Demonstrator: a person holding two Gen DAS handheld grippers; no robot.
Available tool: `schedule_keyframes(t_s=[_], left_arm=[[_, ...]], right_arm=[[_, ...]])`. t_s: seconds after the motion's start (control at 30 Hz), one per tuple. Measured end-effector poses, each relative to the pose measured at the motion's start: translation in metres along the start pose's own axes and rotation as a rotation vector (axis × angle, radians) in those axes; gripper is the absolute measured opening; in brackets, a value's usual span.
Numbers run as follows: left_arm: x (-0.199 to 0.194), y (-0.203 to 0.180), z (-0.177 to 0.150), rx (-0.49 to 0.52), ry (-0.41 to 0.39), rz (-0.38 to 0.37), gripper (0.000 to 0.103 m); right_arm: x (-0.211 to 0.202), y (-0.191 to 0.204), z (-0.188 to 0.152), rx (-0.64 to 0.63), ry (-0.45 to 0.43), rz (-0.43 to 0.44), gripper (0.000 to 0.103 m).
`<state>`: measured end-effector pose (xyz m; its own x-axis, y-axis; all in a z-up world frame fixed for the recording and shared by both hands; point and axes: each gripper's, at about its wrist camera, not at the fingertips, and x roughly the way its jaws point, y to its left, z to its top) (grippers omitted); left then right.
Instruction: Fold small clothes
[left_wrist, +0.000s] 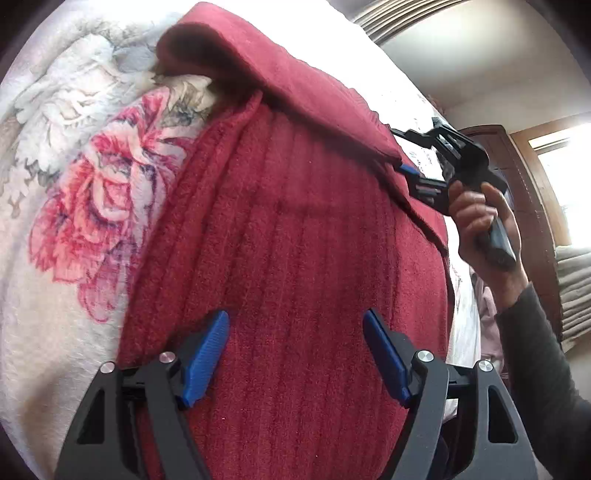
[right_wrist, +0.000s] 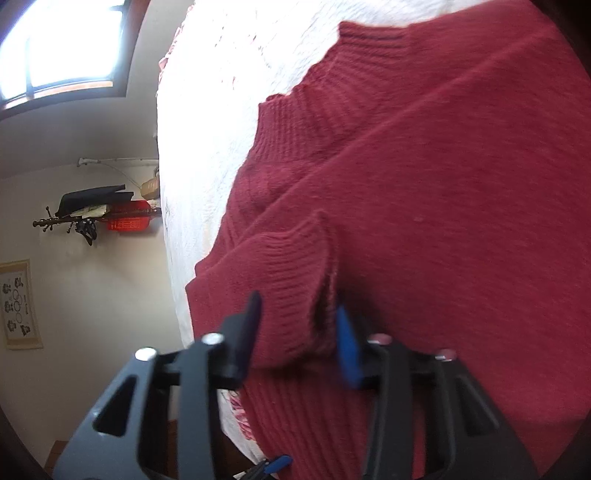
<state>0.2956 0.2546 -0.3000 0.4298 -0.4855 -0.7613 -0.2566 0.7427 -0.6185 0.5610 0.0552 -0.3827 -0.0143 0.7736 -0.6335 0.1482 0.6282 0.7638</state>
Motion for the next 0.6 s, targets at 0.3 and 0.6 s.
schedule_keyframes(t_s=[0.3, 0.6], left_arm=[[0.006, 0.006, 0.002, -0.035, 0.022, -0.008, 0.076], [-0.026, 0.001, 0.016, -0.017, -0.002, -0.033, 0.076]], right_arm=[[-0.085, 0.051, -0.018, -0.137, -0.177, -0.035, 0.006], [-0.2, 0.029, -0.036, -0.193, -0.378, -0.147, 0.006]])
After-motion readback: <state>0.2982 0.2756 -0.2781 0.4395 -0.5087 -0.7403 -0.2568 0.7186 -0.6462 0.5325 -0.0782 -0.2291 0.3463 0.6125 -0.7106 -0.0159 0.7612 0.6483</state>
